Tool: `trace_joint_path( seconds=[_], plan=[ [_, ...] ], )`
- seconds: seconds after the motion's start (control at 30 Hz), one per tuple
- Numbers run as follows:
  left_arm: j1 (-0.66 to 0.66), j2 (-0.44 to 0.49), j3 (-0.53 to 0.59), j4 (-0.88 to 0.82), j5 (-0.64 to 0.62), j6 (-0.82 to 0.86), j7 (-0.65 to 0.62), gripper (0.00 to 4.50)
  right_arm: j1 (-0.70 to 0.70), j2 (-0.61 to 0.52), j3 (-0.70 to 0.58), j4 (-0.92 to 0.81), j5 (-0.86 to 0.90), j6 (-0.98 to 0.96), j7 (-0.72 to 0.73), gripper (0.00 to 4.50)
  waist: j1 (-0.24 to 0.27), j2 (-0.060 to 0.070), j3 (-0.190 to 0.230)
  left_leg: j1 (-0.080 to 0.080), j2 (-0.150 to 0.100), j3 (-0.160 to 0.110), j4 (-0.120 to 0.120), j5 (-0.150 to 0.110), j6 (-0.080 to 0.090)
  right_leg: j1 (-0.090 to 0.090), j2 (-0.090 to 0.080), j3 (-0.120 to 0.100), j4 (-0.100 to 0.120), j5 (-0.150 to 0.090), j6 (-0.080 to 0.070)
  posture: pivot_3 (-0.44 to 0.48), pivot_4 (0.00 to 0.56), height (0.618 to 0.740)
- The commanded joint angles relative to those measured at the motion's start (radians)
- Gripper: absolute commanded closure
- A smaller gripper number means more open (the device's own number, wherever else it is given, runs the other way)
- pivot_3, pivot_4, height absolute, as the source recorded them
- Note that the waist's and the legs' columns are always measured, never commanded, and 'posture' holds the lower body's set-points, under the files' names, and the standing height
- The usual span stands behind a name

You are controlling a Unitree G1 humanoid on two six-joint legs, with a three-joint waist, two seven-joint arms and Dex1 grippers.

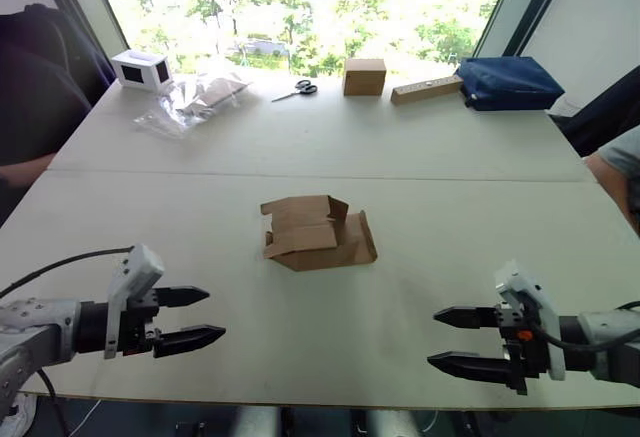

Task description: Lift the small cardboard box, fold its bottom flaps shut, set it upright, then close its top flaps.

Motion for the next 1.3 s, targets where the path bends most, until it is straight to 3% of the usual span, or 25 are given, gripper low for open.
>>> trace_joint_path(
  seconds=[0.03, 0.53, 0.63, 0.7, 0.77, 0.97, 1.13, 1.3],
  plan=[
    [-0.018, -0.002, 0.003, -0.005, -0.024, 0.004, -0.004, 0.0, -0.008, -0.001, -0.034, -0.031, 0.028, 0.006, -0.011, 0.04, 0.0, 0.0, 0.0, 0.0, 0.0, 0.0, 0.0, 0.0, 0.0, 0.0, 0.0, 0.0, 0.0, 0.0, 0.0, 0.0, 0.15, 0.74],
    [-0.065, 0.009, 0.005, 0.038, -0.03, 0.021, -0.014, 0.0, -0.057, 0.017, -0.036, -0.012, 0.041, 0.013, -0.091, 0.04, -0.001, 0.0, 0.0, 0.0, 0.0, 0.0, 0.0, 0.0, 0.0, 0.0, 0.002, -0.001, 0.0, 0.0, 0.0, 0.0, 0.15, 0.74],
    [-0.092, 0.016, -0.001, 0.059, 0.024, -0.026, 0.001, 0.0, -0.058, 0.003, -0.056, -0.015, 0.025, 0.017, -0.103, 0.04, 0.002, 0.0, 0.0, 0.0, 0.0, 0.0, 0.001, 0.0, 0.0, 0.001, 0.002, -0.001, 0.0, 0.0, 0.0, 0.0, 0.15, 0.74],
    [-0.174, 0.019, -0.018, 0.108, 0.076, -0.059, 0.045, 0.0, -0.095, 0.016, -0.083, 0.005, 0.045, 0.033, -0.15, 0.04, 0.005, 0.0, 0.0, 0.001, 0.0, 0.0, 0.001, 0.0, 0.0, 0.001, 0.002, -0.001, 0.001, 0.0, 0.0, 0.0, 0.15, 0.74],
    [-0.338, 0.031, -0.045, 0.199, 0.062, -0.022, 0.056, 0.0, -0.153, 0.026, -0.099, 0.014, 0.017, -0.018, -0.163, 0.04, 0.012, 0.0, 0.0, 0.001, 0.0, 0.0, 0.001, 0.0, 0.0, 0.001, 0.003, -0.001, 0.001, 0.0, 0.0, 0.0, 0.15, 0.74],
    [-0.701, 0.02, -0.193, 0.403, -0.049, 0.316, 0.035, 0.0, -0.321, -0.002, 0.0, -0.046, -0.034, -0.074, -0.176, 0.04, 0.019, -0.001, 0.0, 0.001, -0.001, 0.0, 0.002, 0.0, 0.001, 0.002, 0.005, -0.002, 0.002, 0.001, 0.003, 0.0, 0.15, 0.74],
    [-0.805, -0.061, -0.299, 0.511, -0.077, 0.497, 0.035, 0.0, -0.402, -0.01, 0.122, -0.101, -0.107, -0.103, -0.186, 0.04, 0.013, -0.001, 0.0, 0.0, -0.002, 0.001, 0.002, -0.001, 0.003, 0.001, 0.005, -0.002, 0.002, 0.001, 0.008, 0.0, 0.15, 0.74],
    [-0.881, -0.228, -0.267, 0.665, -0.077, 0.577, 0.126, 0.0, -0.478, 0.003, 0.213, -0.138, -0.156, -0.096, -0.227, 0.04, 0.02, -0.002, 0.001, 0.001, -0.003, 0.0, 0.004, 0.0, 0.002, 0.003, 0.005, -0.002, 0.003, 0.001, 0.007, 0.0, 0.15, 0.74]
  ],
)
